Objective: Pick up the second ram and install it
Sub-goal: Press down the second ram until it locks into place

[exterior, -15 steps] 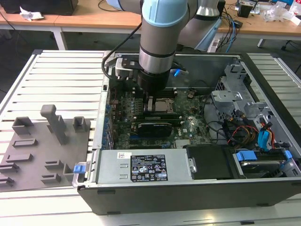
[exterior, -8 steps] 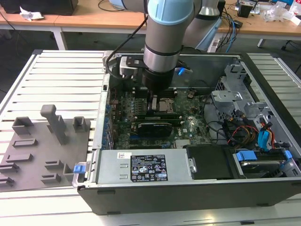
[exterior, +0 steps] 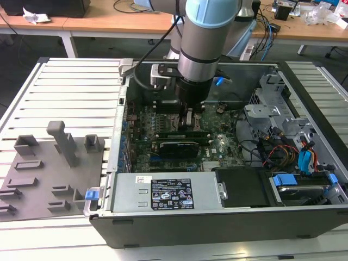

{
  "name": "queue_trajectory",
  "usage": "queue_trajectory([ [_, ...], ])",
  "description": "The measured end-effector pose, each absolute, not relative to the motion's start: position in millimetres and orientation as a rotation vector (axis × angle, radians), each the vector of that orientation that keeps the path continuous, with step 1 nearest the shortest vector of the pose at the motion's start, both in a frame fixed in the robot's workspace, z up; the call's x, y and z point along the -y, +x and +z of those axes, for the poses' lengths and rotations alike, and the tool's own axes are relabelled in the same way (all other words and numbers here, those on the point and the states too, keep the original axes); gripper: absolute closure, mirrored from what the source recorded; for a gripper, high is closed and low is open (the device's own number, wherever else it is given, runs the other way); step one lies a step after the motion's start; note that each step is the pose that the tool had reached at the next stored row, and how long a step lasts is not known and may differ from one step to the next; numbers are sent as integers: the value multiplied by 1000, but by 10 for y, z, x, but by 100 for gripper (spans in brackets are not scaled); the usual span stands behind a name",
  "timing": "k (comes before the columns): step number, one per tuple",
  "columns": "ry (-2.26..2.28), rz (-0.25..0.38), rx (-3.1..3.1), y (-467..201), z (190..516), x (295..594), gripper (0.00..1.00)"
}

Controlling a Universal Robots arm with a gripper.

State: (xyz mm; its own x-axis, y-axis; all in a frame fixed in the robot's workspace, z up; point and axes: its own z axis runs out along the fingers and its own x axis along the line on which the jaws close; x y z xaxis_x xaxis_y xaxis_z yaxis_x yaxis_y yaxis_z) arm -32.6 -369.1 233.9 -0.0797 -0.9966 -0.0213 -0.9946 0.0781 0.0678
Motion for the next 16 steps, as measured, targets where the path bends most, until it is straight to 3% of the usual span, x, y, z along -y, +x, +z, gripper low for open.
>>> queue_trajectory([
  [16, 2110, -100, 2284, -230, 2525, 3630, 89],
])
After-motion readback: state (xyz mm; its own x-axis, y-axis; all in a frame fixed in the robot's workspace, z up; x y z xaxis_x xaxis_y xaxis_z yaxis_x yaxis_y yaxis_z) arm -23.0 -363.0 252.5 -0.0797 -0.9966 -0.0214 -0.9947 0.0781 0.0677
